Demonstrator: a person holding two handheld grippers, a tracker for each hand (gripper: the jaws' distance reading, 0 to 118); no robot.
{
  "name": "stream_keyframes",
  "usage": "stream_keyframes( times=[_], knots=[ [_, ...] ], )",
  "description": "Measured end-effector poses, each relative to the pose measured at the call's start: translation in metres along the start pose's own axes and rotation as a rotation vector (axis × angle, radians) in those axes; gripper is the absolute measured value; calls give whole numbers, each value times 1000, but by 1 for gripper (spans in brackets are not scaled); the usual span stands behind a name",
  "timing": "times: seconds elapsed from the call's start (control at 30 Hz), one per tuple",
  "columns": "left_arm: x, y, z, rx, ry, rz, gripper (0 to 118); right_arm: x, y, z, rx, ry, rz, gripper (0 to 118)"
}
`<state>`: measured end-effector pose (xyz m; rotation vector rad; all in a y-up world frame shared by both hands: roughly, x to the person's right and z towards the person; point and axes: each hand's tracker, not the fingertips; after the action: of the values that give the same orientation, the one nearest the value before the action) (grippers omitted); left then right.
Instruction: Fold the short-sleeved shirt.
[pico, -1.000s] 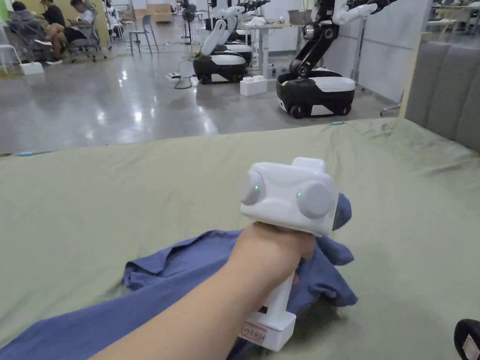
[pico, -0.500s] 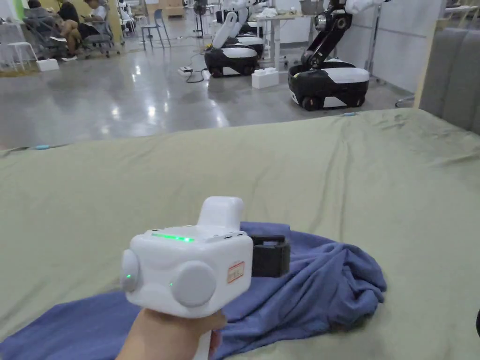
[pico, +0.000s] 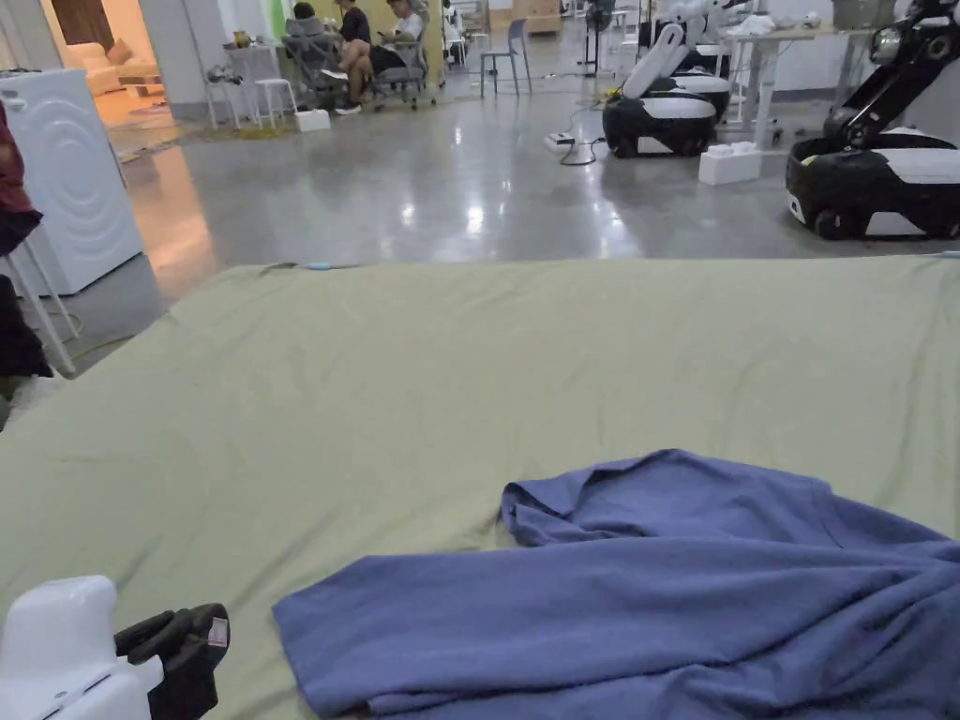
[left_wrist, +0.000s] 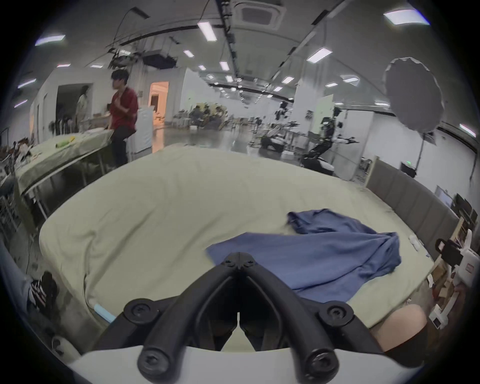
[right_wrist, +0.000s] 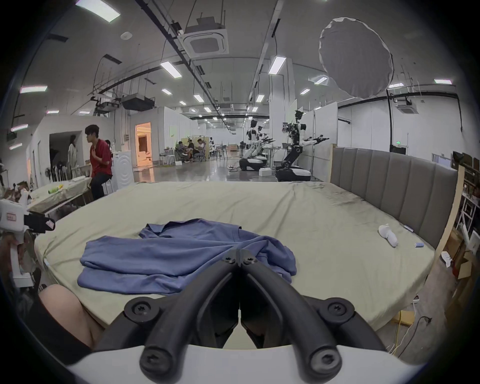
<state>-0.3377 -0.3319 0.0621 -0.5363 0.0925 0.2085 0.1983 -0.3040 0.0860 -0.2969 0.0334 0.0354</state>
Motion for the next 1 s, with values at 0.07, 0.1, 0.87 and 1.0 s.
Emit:
stream_keyframes(
  times=[0.07, 0.1, 0.87, 1.0],
  knots=[
    [-4, 2, -21, 24, 2, 19, 1, -2, -4, -5, -19, -12, 20, 2],
    [-5, 6, -37, 21, -3, 32, 17, -3, -5, -7, -27, -14, 20, 2],
    [42, 21, -82, -13, -69, -157, 3, 28, -44, -68, -256, -93, 37, 3],
    [48, 47, -55, 34, -127, -126, 3, 57, -53, -129, -332, -123, -6, 96]
  ],
)
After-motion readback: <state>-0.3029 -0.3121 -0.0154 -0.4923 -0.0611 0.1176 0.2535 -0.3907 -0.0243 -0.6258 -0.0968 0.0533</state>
